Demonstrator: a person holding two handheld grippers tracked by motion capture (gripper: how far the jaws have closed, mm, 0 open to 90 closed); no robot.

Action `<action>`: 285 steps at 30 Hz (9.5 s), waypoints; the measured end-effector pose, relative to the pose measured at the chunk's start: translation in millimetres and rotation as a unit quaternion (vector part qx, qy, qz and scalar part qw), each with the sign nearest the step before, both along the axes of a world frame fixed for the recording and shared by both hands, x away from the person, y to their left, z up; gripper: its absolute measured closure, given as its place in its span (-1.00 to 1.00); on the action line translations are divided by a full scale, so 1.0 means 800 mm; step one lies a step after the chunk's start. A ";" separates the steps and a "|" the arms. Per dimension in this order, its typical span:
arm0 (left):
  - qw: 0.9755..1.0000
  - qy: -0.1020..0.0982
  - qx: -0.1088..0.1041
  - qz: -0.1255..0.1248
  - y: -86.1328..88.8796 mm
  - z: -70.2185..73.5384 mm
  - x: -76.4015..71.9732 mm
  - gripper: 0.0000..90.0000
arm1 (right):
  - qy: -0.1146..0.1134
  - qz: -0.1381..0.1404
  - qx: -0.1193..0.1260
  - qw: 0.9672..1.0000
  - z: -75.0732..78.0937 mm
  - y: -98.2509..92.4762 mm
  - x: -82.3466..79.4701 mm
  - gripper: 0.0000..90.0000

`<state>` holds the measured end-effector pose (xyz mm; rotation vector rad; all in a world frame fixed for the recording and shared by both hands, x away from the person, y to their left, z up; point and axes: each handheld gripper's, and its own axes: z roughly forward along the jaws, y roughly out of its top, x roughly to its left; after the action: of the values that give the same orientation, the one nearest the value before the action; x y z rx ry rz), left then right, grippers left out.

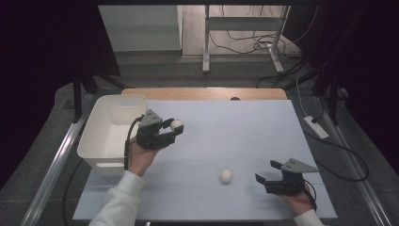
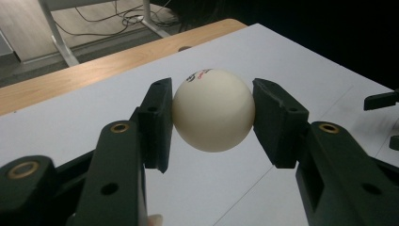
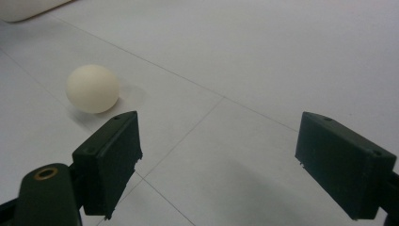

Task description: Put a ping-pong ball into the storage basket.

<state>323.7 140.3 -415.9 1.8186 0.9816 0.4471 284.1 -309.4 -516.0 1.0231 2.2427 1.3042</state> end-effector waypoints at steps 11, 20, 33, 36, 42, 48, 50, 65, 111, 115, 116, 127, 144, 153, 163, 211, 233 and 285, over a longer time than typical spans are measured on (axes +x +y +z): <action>1.000 -0.002 -0.001 0.006 0.006 0.003 -0.001 0.14 | 0.001 0.003 0.000 1.000 0.000 0.001 0.000 -0.68; 1.000 -0.003 -0.003 0.010 0.009 0.006 -0.001 0.14 | -0.006 0.012 -0.005 1.000 0.003 0.007 -0.003 -0.68; 1.000 -0.012 -0.004 0.027 0.026 0.016 -0.006 0.14 | -0.010 0.012 -0.005 1.000 0.004 0.006 -0.003 -0.68; 0.999 -0.014 -0.004 0.033 0.032 0.018 -0.007 0.14 | -0.010 0.012 -0.005 1.000 0.004 0.006 -0.003 -0.68; 0.999 -0.020 -0.006 0.045 0.044 0.023 -0.010 0.14 | -0.010 0.012 -0.004 1.000 0.004 0.005 -0.003 -0.68; 0.998 -0.023 -0.006 0.054 0.054 0.029 -0.012 0.14 | -0.010 0.012 -0.004 1.000 0.005 0.006 -0.003 -0.68; 0.998 -0.025 -0.007 0.057 0.058 0.031 -0.012 0.14 | -0.009 0.011 -0.005 1.000 0.005 0.006 -0.003 -0.68; 0.995 -0.029 -0.013 0.093 0.091 0.043 -0.011 0.14 | -0.009 0.007 -0.004 1.000 0.005 0.004 -0.003 -0.68; 0.978 0.055 0.079 0.183 0.150 0.039 0.019 0.14 | -0.010 0.003 -0.002 1.000 0.007 0.003 -0.002 -0.68; 0.977 0.071 0.086 0.181 0.150 0.036 0.022 0.14 | -0.009 0.004 -0.001 1.000 0.007 0.003 -0.002 -0.68; 0.977 0.071 0.086 0.181 0.150 0.036 0.022 0.14 | -0.009 0.004 -0.001 1.000 0.007 0.003 -0.002 -0.68; 0.969 0.113 0.131 0.174 0.147 0.026 0.029 0.14 | -0.008 0.002 -0.004 1.000 0.006 0.003 -0.002 -0.68; 0.964 0.131 0.147 0.180 0.147 0.021 0.031 0.12 | -0.009 0.001 -0.001 1.000 0.006 0.002 -0.002 -0.68; 0.968 0.107 0.114 0.195 0.150 0.033 0.025 -0.51 | -0.009 0.002 -0.001 1.000 0.006 0.002 -0.002 -0.68; 0.984 0.068 0.050 0.159 0.142 0.048 0.006 -0.56 | -0.010 0.000 0.000 1.000 0.006 0.003 0.000 -0.68; 0.998 0.008 -0.064 0.018 0.094 0.034 -0.069 -0.52 | -0.013 0.014 -0.001 1.000 0.003 0.016 0.017 -0.68; 0.997 0.008 -0.064 -0.033 0.051 0.023 -0.084 -0.52 | -0.009 0.014 0.004 1.000 0.003 0.017 0.020 -0.67; 0.992 0.043 -0.044 -0.111 -0.056 -0.030 -0.069 -0.52 | -0.011 0.024 0.004 1.000 0.001 0.016 0.021 -0.67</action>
<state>268.7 95.1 -439.7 1.8546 0.8304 0.1870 300.8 -296.3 -514.9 0.9588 2.2609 1.3386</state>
